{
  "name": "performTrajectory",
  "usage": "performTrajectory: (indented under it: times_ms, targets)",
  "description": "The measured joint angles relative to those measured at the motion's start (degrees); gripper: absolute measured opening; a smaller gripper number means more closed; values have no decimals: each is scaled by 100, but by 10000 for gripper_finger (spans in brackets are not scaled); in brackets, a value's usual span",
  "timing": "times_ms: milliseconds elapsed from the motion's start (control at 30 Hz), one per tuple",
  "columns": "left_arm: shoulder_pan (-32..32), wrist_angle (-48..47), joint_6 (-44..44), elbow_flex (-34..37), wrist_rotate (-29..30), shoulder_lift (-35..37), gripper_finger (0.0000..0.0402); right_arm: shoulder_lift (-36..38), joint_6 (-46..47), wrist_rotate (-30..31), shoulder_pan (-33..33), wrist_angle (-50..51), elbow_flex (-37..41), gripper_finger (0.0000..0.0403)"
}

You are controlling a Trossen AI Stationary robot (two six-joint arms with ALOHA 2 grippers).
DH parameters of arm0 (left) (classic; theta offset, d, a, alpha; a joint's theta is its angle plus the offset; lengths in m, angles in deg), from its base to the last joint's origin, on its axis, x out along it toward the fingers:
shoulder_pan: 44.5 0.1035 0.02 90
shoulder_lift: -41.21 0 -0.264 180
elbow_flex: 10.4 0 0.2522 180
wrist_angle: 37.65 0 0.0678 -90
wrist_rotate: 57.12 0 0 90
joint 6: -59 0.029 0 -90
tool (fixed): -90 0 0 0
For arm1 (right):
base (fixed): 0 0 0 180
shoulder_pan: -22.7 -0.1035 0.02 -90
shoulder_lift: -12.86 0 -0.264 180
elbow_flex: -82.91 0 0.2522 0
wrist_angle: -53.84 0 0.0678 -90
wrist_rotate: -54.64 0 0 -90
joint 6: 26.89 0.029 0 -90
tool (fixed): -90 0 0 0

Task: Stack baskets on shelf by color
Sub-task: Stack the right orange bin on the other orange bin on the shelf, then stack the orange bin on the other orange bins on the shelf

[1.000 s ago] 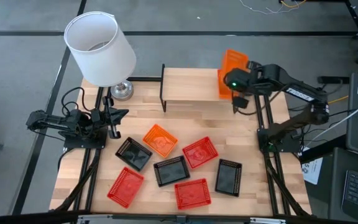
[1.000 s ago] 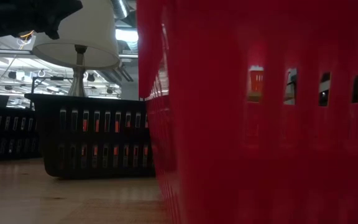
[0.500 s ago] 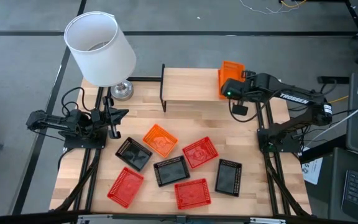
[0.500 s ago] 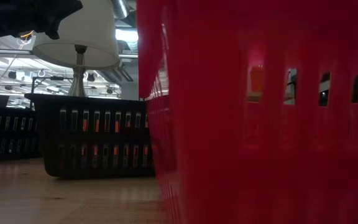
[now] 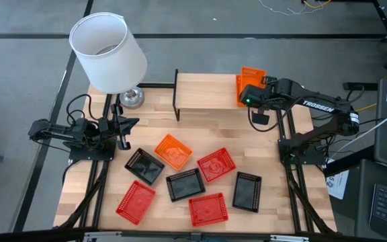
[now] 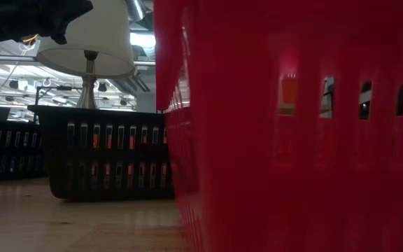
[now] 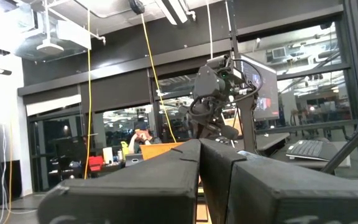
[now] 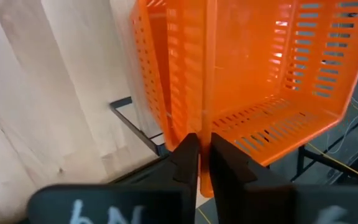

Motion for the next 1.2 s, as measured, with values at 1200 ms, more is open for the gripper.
performTrajectory:
  times_ms: [1200]
  targets:
    - [-1,-120,0,-1,-2,0,0,6,225,-694,-94,-52,-1577,124]
